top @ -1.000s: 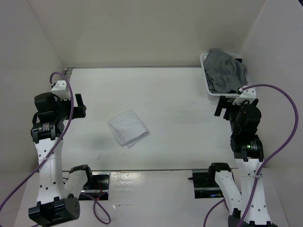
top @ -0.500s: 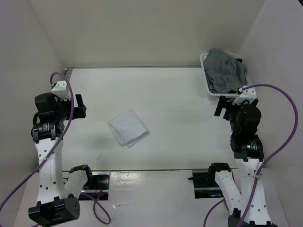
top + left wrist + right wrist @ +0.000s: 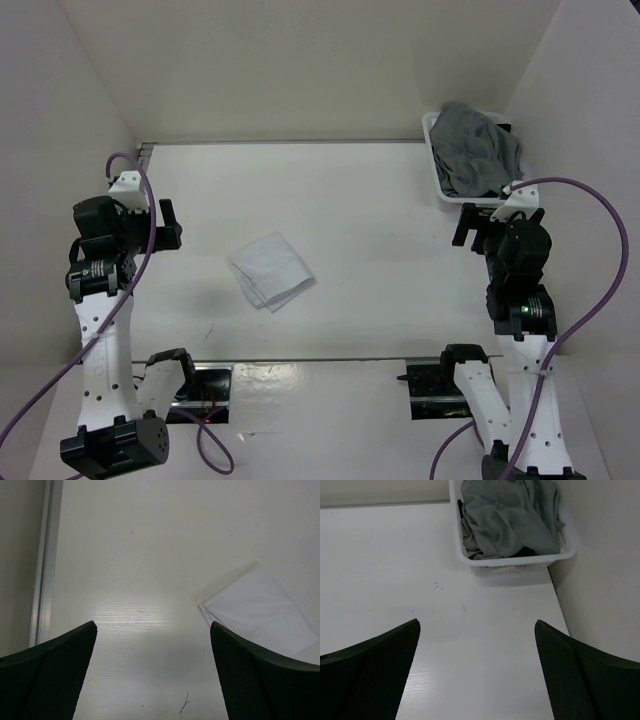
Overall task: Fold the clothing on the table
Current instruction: Fold the skirt
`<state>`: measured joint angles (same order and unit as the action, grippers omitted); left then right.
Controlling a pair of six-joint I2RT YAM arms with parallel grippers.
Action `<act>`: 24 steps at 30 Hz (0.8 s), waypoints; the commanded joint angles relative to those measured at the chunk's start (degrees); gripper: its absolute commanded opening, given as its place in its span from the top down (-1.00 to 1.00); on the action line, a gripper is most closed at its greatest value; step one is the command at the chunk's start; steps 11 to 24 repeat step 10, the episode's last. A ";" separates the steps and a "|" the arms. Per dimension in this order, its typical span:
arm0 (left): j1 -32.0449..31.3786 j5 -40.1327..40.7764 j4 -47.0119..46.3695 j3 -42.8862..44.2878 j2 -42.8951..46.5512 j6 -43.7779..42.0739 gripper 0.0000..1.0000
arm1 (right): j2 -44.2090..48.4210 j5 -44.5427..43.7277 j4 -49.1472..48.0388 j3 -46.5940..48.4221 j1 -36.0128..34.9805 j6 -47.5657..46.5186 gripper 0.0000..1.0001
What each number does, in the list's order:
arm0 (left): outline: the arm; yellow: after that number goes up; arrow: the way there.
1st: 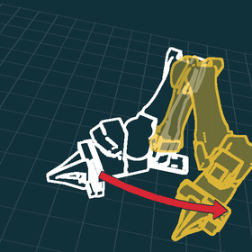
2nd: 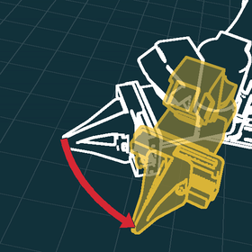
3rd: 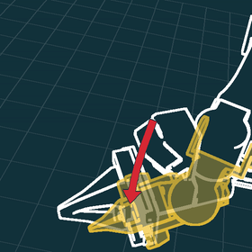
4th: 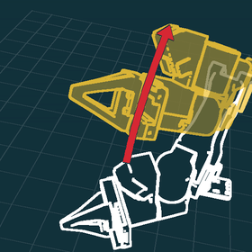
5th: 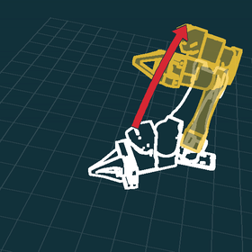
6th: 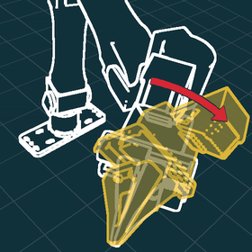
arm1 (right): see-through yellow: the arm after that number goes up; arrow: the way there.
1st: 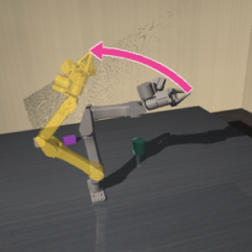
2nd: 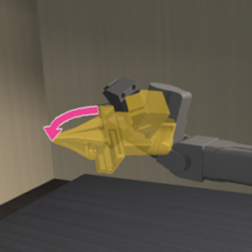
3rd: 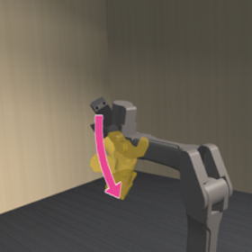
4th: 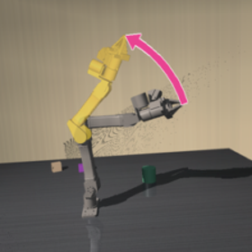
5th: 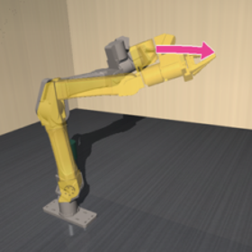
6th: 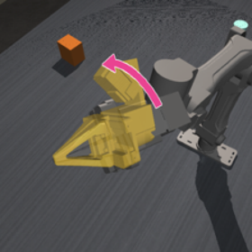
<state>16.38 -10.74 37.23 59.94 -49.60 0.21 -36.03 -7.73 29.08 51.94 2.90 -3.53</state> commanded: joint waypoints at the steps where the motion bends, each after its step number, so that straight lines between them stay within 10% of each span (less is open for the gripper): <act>1: 0.23 -0.50 -1.99 -0.26 0.91 -0.12 -1.00 | 0.17 0.61 -2.45 -0.53 0.36 -0.43 -0.98; 24: 0.23 -0.51 -1.99 -0.26 0.91 -0.12 -1.00 | -0.36 0.61 -1.93 -0.53 0.36 -0.95 -0.98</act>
